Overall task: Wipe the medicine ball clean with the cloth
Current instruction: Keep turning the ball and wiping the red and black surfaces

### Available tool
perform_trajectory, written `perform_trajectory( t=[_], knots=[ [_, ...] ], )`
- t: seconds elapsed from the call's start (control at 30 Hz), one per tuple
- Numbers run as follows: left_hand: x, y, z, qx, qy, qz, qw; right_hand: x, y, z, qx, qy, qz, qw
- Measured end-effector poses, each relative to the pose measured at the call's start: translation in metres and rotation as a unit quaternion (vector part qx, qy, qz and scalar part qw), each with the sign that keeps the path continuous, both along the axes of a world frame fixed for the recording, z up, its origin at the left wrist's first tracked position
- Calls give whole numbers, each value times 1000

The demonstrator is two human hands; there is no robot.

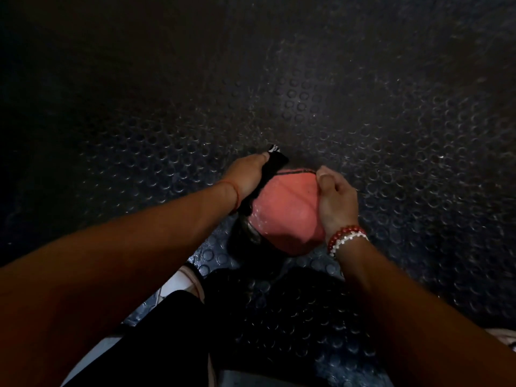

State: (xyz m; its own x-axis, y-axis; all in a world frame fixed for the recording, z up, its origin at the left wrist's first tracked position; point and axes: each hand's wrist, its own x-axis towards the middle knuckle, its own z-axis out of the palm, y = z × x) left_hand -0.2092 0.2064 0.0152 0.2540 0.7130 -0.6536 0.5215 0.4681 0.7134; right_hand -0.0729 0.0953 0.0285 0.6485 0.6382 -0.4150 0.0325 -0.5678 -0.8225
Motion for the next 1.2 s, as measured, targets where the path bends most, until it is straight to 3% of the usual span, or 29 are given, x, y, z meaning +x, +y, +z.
perform_trajectory(
  t=[0.1,0.17,0.27,0.33,0.37,0.43,0.57,0.7,0.8,0.87,1.03,1.1,1.2],
  knots=[
    [-12,-30,-3,19,-2,86,996,1,3,2,-3,3,0,1000],
    [-17,-55,2,113,17,84,990,5,4,1,3,7,-2,1000],
    [-15,-73,22,305,42,-67,949,5,1,-3,16,13,-3,1000],
    [-4,-56,29,402,70,-235,882,3,-2,-5,20,11,-5,1000],
    [3,-46,30,407,81,-289,863,2,-3,-7,20,13,-8,1000],
    [17,-26,36,348,93,-315,878,2,-4,-9,22,18,-17,999],
    [37,7,34,168,141,-248,944,2,-2,-7,18,33,-26,999],
    [17,-1,22,100,101,-129,981,2,-4,-5,14,24,-16,999],
    [-5,-34,13,124,63,-26,990,5,-2,-3,8,32,-19,999],
    [-15,-68,16,199,67,-29,977,8,-1,-4,11,31,-17,999],
    [-8,-70,29,404,93,-233,879,8,-4,-6,25,29,-24,999],
    [6,-47,35,385,112,-300,865,6,-4,-8,20,30,-31,999],
    [29,-13,34,254,124,-267,921,4,-1,-7,22,31,-25,999]
  ],
)
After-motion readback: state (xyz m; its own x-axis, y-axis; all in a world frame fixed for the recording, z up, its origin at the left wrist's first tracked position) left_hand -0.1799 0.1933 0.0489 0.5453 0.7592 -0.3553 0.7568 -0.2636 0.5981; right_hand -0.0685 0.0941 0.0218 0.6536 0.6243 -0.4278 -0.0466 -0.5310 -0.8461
